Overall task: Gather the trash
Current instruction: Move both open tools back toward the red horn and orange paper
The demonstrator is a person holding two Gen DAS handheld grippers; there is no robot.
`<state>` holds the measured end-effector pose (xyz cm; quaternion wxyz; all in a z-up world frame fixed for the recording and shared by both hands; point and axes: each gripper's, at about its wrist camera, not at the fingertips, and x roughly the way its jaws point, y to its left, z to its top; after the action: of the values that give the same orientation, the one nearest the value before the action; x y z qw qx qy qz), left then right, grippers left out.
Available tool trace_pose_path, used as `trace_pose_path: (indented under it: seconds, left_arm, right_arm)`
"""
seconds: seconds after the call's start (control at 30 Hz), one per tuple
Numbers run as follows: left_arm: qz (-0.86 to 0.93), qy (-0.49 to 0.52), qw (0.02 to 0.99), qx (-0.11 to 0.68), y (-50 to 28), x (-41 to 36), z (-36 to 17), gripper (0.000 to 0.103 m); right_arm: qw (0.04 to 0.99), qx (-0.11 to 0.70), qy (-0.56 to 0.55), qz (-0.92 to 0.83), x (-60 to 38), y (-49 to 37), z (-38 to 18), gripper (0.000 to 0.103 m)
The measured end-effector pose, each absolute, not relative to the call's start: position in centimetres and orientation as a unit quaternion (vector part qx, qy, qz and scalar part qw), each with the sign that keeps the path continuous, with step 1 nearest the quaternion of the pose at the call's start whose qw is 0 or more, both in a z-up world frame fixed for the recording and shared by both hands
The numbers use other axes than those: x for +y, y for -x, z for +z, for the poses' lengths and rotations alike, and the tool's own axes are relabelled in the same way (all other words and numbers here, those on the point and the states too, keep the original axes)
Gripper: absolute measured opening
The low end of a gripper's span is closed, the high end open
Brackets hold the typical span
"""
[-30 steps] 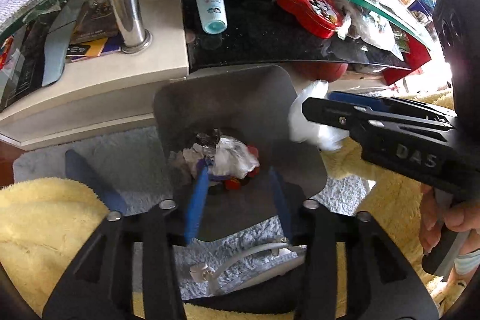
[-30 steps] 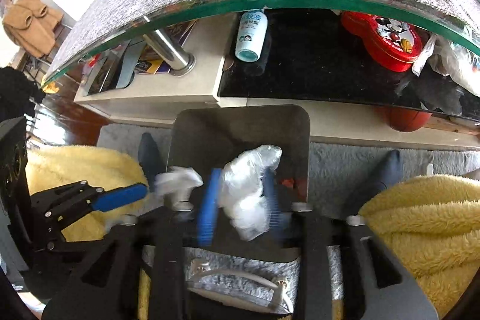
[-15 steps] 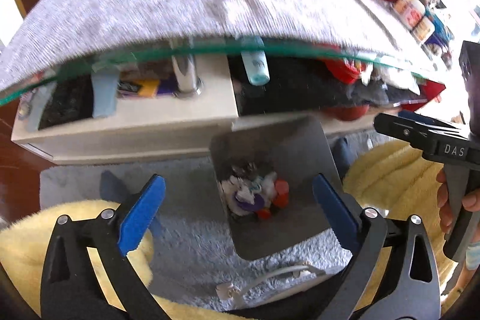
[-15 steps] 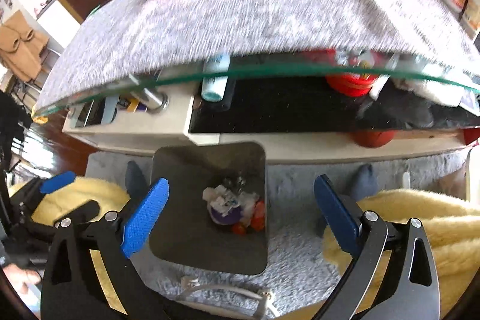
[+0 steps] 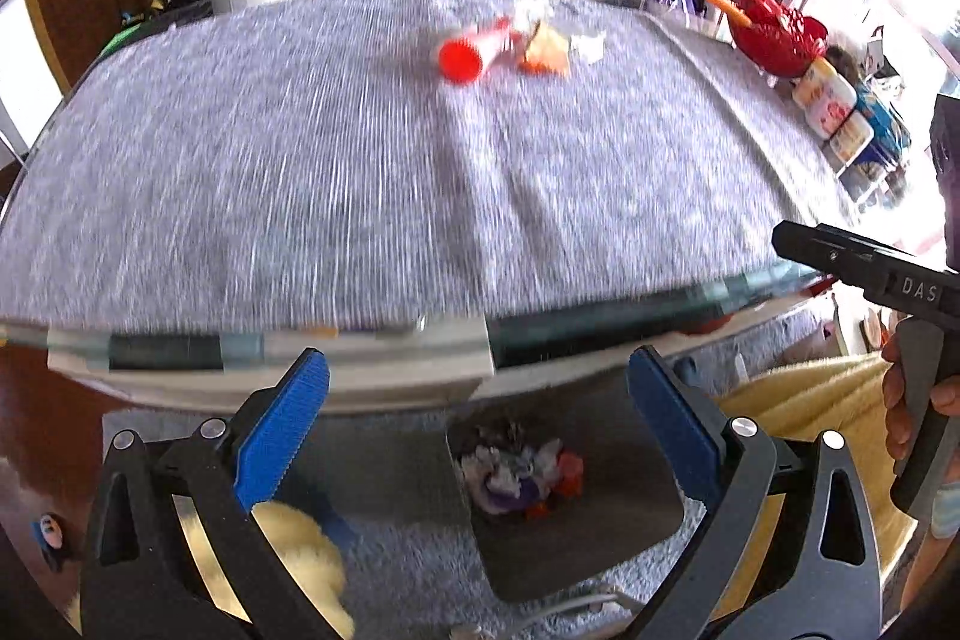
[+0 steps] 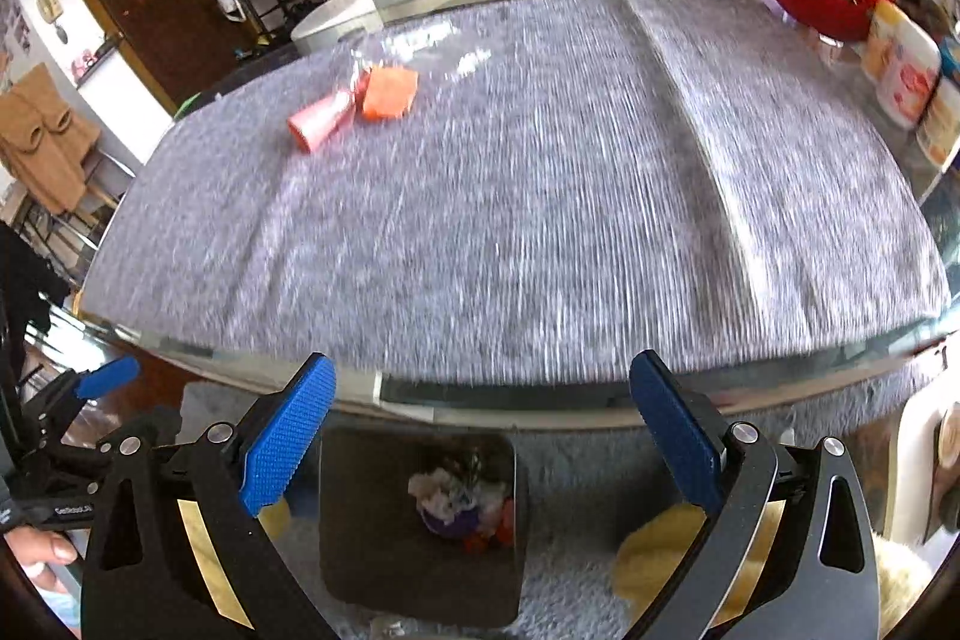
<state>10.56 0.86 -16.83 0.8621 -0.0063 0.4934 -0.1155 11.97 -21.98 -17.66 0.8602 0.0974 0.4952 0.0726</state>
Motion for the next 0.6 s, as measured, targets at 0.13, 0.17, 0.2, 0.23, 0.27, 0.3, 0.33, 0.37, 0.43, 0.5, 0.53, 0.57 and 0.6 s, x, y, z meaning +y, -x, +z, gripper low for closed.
trace_pose_path:
  seconds: [0.13,0.17,0.2,0.23,0.27,0.3,0.33,0.37,0.43,0.5,0.53,0.57,0.6]
  left_arm:
    - [-0.115,0.007,0.865,0.488,-13.1,0.6,-15.9,0.095]
    - [-0.116,0.008,0.865,0.488,-13.7,0.6,-15.8,0.095]
    - [-0.117,0.007,0.866,0.486,-14.6,0.5,-15.6,0.095]
    - [-0.117,0.006,0.867,0.485,-15.3,0.4,-15.4,0.095]
    - [-0.118,0.005,0.867,0.484,-16.0,0.3,-15.2,0.095]
    - [-0.118,0.005,0.867,0.484,-16.6,0.3,-15.1,0.095]
    - [-0.118,0.005,0.868,0.483,-17.3,0.2,-15.0,0.095]
    - [-0.118,0.005,0.868,0.482,-17.9,0.1,-15.0,0.095]
    - [-0.12,0.004,0.868,0.482,-19.4,-0.1,-15.0,0.094]
    - [-0.121,0.003,0.867,0.484,-20.5,-0.2,-15.1,0.094]
    - [-0.121,0.002,0.866,0.485,-21.2,-0.3,-15.3,0.094]
    - [-0.122,0.001,0.865,0.487,-21.8,-0.4,-15.4,0.094]
    - [-0.122,0.0,0.864,0.489,-22.2,-0.5,-15.6,0.094]
  right_arm:
    - [0.863,0.49,-0.099,0.076,-21.7,-14.4,-16.9,0.099]
    - [0.863,0.489,-0.1,0.076,-21.7,-15.3,-16.8,0.099]
    - [0.864,0.488,-0.101,0.076,-21.7,-16.0,-16.7,0.099]
    - [0.864,0.487,-0.101,0.076,-21.7,-16.7,-16.6,0.099]
    - [0.865,0.486,-0.102,0.076,-21.7,-17.5,-16.5,0.099]
    - [0.866,0.484,-0.102,0.076,-21.6,-18.3,-16.4,0.099]
    - [0.866,0.483,-0.101,0.075,-21.6,-18.8,-16.3,0.099]
    - [0.867,0.482,-0.101,0.075,-21.5,-19.6,-16.3,0.099]
    - [0.868,0.479,-0.101,0.081,-21.1,-20.9,-16.3,0.099]
    - [0.87,0.474,-0.1,0.092,-20.6,-22.0,-16.3,0.097]
    - [0.87,0.472,-0.099,0.101,-20.0,-22.8,-16.4,0.096]
    - [0.869,0.472,-0.101,0.106,-19.8,-23.2,-16.6,0.089]
    - [0.867,0.474,-0.105,0.11,-19.5,-23.7,-16.7,0.082]
